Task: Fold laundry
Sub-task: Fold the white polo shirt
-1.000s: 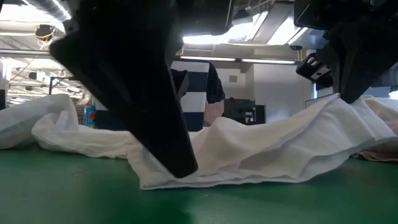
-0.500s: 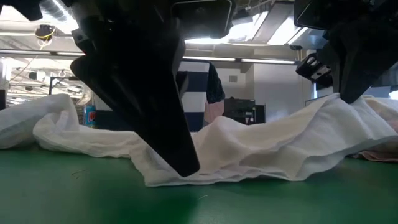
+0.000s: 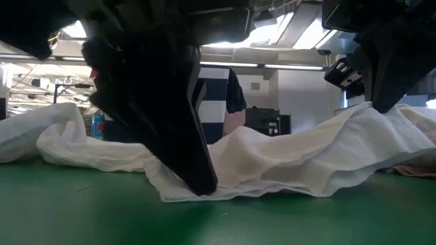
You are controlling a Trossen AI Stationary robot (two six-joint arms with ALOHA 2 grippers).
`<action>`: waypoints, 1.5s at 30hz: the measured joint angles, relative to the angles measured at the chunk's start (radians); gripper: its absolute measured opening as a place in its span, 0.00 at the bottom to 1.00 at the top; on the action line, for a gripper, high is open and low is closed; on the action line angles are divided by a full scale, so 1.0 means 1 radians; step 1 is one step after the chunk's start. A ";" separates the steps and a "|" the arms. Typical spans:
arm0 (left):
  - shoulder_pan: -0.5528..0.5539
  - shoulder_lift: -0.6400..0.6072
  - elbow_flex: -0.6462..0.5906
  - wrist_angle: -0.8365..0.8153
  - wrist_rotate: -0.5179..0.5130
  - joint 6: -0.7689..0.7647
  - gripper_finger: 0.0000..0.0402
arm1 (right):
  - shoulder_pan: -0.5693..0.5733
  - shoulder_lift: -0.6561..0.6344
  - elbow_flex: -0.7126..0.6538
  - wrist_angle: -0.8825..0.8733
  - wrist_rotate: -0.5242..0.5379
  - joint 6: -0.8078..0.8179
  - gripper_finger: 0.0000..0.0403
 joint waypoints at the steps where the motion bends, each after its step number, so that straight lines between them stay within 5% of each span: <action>1: -0.002 0.000 0.000 -0.002 0.006 0.001 0.10 | 0.000 0.000 0.000 0.000 0.000 0.000 0.01; 7: -0.006 -0.004 0.001 -0.013 -0.001 0.024 0.01 | 0.000 0.000 0.000 0.002 0.000 0.000 0.01; 20: -0.043 -0.186 -0.001 -0.188 0.004 0.021 0.02 | 0.000 -0.004 0.093 -0.064 -0.046 0.010 0.01; 35: -0.102 -0.215 0.000 -0.213 -0.062 -0.033 0.02 | 0.021 0.010 0.093 -0.022 -0.072 0.287 0.01; 45: -0.105 -0.214 0.000 -0.212 -0.072 -0.042 0.02 | 0.015 0.033 0.090 -0.046 -0.078 0.348 0.33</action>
